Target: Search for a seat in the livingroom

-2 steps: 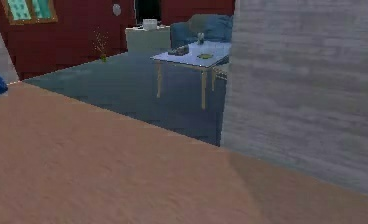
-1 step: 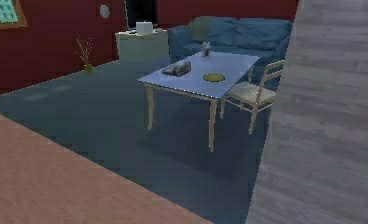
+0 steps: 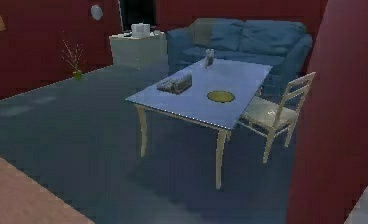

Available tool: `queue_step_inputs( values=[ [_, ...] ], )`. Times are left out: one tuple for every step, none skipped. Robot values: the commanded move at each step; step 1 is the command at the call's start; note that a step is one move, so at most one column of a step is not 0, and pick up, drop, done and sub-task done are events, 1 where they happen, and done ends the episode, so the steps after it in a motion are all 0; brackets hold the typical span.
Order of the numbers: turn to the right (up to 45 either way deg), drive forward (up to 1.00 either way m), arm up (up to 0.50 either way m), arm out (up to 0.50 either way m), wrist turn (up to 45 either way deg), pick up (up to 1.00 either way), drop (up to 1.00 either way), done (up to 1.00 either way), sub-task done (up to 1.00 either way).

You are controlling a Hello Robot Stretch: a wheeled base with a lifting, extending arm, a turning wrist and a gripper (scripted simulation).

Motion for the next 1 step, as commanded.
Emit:
queue_step_inputs(
  values=[
    [0.0,0.75,0.00,0.00,0.0,0.00,0.00,0.00,0.00]
  ],
)
